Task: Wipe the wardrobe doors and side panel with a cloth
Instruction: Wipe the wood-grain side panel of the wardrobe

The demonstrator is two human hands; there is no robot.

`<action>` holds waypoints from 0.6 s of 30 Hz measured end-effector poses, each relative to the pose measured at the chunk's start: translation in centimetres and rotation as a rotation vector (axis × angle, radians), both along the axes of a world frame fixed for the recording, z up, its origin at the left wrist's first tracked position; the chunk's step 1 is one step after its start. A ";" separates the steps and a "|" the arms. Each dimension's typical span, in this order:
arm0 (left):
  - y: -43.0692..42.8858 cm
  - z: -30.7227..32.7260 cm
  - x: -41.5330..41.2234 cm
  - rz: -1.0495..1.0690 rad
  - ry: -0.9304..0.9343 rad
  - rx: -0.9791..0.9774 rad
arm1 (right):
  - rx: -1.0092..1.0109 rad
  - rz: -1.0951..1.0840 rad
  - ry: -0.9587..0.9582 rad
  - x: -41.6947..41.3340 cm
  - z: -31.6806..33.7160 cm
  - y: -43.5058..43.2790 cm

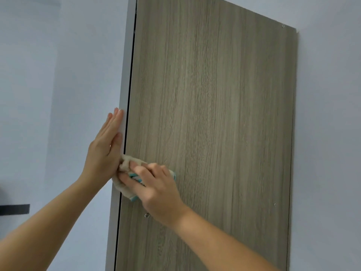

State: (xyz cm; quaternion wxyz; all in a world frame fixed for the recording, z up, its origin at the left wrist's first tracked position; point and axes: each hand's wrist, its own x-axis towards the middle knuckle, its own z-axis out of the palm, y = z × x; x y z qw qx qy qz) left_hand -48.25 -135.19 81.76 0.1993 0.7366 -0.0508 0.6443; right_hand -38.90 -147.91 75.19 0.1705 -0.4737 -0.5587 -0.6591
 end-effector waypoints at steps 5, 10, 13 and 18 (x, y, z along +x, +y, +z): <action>-0.3 -1.6 0.2 0.006 0.003 -0.020 | -0.002 -0.007 -0.014 2.9 0.1 -3.0; -1.6 -4.2 0.8 0.093 -0.002 -0.045 | 0.077 -0.070 0.129 6.7 -0.2 -7.6; -1.9 -5.4 1.2 0.106 -0.015 -0.049 | 0.162 -0.110 0.197 8.6 -0.5 -10.1; -1.8 -6.1 1.3 0.124 -0.025 -0.043 | 0.404 -0.181 0.403 12.5 -0.7 -15.2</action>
